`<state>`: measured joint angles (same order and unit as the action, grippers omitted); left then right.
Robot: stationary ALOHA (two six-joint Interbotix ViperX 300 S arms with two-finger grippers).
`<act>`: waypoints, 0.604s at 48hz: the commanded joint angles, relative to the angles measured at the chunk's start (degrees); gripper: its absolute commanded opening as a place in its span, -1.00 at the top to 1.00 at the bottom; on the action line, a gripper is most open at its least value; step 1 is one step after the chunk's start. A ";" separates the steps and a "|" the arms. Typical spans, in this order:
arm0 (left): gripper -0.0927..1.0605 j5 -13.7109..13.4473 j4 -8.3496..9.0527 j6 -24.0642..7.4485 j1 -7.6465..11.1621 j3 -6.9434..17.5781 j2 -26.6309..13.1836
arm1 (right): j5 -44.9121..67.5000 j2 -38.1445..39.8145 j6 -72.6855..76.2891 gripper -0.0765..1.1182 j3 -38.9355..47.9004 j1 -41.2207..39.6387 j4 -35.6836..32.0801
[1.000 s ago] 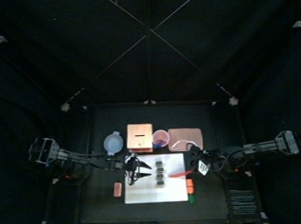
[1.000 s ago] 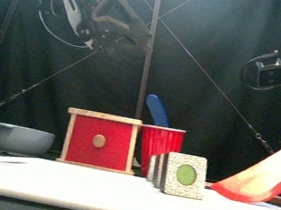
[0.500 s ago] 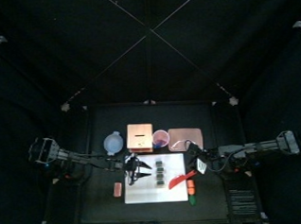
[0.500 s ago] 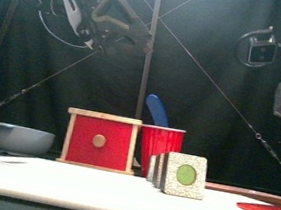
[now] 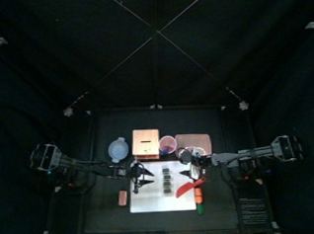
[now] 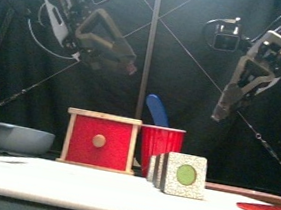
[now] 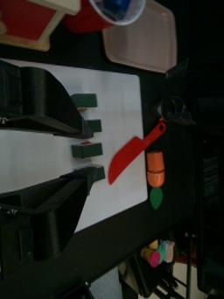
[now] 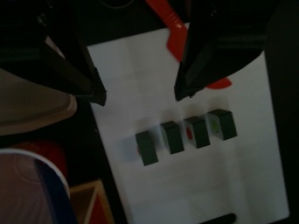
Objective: Place sushi on board then cut the sushi with the knife then place the pieces on the plate
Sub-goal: Place the 4 sushi pieces on the plate
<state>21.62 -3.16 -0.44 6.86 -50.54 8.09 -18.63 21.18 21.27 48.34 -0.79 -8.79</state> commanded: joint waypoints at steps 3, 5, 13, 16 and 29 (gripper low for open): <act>-0.43 0.53 -1.41 0.00 0.09 -0.53 0.79 | 0.09 -6.50 0.00 -0.74 -5.80 0.00 -4.04; -0.43 0.53 -1.58 0.00 0.18 -0.88 0.79 | 0.00 -8.17 0.00 -0.74 -7.03 0.09 -4.48; -0.42 0.53 -1.67 0.00 0.18 -2.20 0.79 | -1.32 -14.41 -0.26 -0.74 -11.87 0.09 -5.54; -0.42 0.53 -1.67 0.00 0.18 -2.46 0.79 | -2.55 -16.35 -0.35 -0.74 -13.62 0.09 -5.71; -0.42 0.53 -1.67 -0.09 0.18 -3.52 0.88 | -4.57 -21.45 -0.26 -0.74 -17.58 0.09 -5.71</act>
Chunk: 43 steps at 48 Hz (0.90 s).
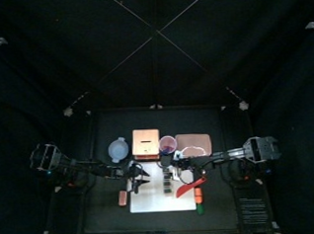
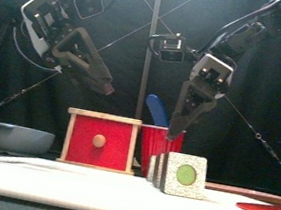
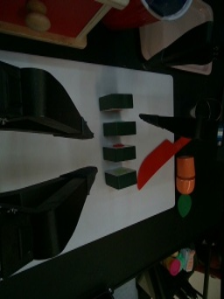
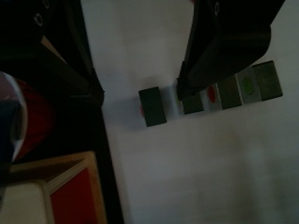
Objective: Place sushi on board then cut the sushi with the knife then place the pieces on the plate
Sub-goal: Place the 4 sushi pieces on the plate
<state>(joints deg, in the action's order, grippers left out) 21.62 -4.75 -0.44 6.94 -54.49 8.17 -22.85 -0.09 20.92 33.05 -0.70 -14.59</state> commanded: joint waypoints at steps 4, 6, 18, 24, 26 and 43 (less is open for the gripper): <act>-0.42 0.53 -0.09 -0.09 0.09 0.26 0.79 | -0.53 -1.23 0.09 -0.74 -2.90 0.00 0.18; -0.42 0.53 -0.09 -0.09 0.09 0.26 0.79 | -0.53 -1.76 0.18 -0.74 -3.16 0.09 0.26; -0.42 0.53 0.00 -0.09 0.09 0.26 0.79 | -1.32 -4.04 0.18 -0.72 -4.31 -0.26 0.26; -0.42 0.53 0.00 -0.09 0.09 0.26 0.79 | -1.41 -4.83 0.26 -0.64 -4.39 -0.18 0.26; -0.42 0.53 0.00 -0.09 0.09 0.26 0.79 | -1.32 -5.01 0.26 -0.61 -4.48 -0.18 0.26; -0.42 0.53 -0.09 -0.09 0.09 0.26 0.79 | -1.32 -6.59 0.09 -0.46 -4.57 -0.35 2.20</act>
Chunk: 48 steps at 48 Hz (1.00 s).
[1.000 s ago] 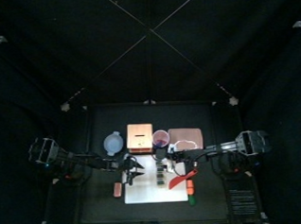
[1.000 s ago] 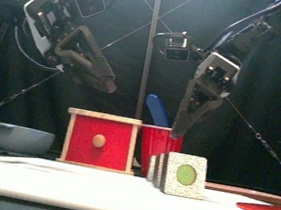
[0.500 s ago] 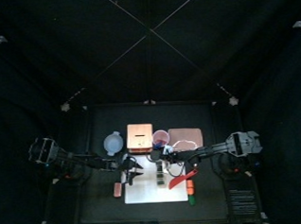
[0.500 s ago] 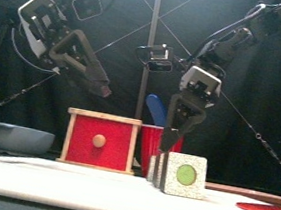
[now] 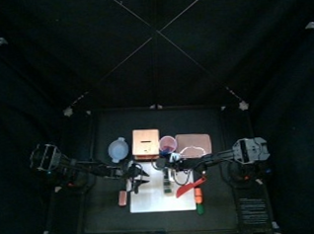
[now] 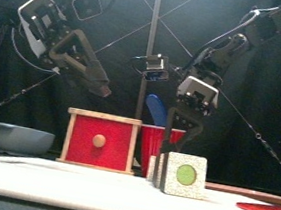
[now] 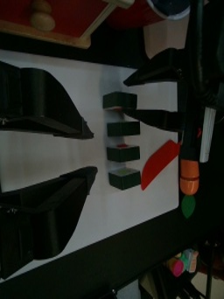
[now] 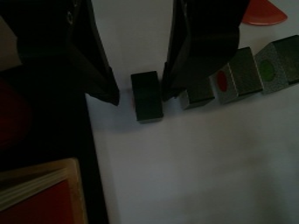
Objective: Place sushi on board then cut the sushi with the knife then place the pieces on the plate
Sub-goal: Place the 4 sushi pieces on the plate
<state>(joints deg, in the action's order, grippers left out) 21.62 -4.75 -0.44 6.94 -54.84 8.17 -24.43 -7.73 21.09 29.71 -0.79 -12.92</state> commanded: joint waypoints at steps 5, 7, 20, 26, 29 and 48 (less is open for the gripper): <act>-0.42 0.53 -0.09 -0.09 0.09 0.53 0.79 | 0.26 0.79 0.00 -0.45 -1.14 -0.26 0.70; -0.42 0.53 -0.09 -0.09 0.09 0.53 0.79 | 0.18 0.62 -0.09 -0.44 -1.14 -0.26 0.70; -0.42 0.53 -0.09 -0.09 0.09 0.53 0.79 | -0.97 0.18 -0.09 -0.27 -1.32 -0.18 0.53; -0.42 0.53 -0.18 -0.09 0.09 0.62 0.79 | -1.05 1.05 0.00 -0.11 -1.32 -0.18 0.70; -0.42 0.53 -0.18 -0.09 0.09 0.53 0.79 | -1.23 1.85 0.00 -0.07 -1.23 0.00 0.88; -0.42 0.53 -0.09 -0.09 0.00 0.53 0.79 | -6.86 14.68 0.97 -0.07 4.39 -0.09 3.52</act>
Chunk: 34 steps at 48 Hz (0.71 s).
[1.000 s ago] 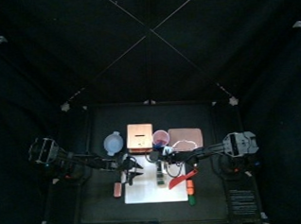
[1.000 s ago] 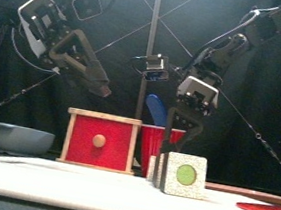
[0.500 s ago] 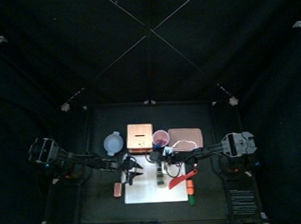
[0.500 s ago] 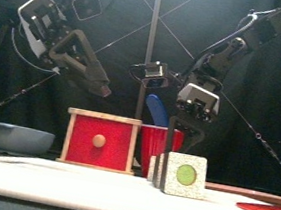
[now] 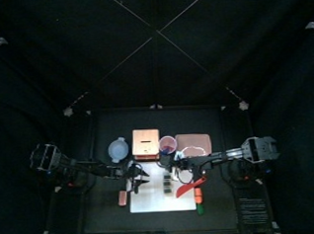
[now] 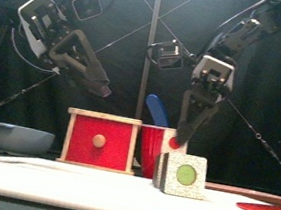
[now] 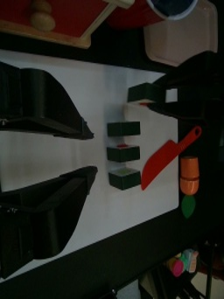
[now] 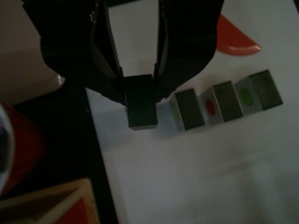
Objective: Place sushi on board then cut the sushi with the knife then place the pieces on the plate
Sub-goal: Place the 4 sushi pieces on the plate
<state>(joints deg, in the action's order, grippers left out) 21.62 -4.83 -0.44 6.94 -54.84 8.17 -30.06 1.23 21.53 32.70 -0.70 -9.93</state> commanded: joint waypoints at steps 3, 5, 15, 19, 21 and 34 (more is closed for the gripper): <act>-0.42 0.53 0.00 -0.09 0.09 0.62 0.79 | -2.29 8.26 0.62 -0.07 3.34 -0.35 1.23; -0.42 0.53 0.00 -0.09 0.09 0.62 0.79 | -2.81 9.67 0.53 -0.07 4.31 -0.35 1.67; -0.42 0.53 0.00 -0.09 -0.35 0.79 0.79 | -4.13 14.68 0.53 -0.07 8.26 -2.90 1.93; -0.42 0.53 0.00 -0.18 -0.26 0.88 0.79 | -4.48 15.29 0.44 -0.07 9.05 -5.36 1.58; -0.42 0.53 0.09 -0.18 -0.26 0.88 0.79 | -4.39 15.29 0.26 -0.07 9.23 -7.21 1.41; -0.42 0.53 0.00 -0.09 -0.26 0.97 0.79 | -3.78 11.78 -0.53 -0.08 9.23 -16.61 -2.29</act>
<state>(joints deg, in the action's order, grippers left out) 21.62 -4.83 -0.53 6.77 -54.84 8.17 -34.19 13.27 21.01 42.45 -14.94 -11.25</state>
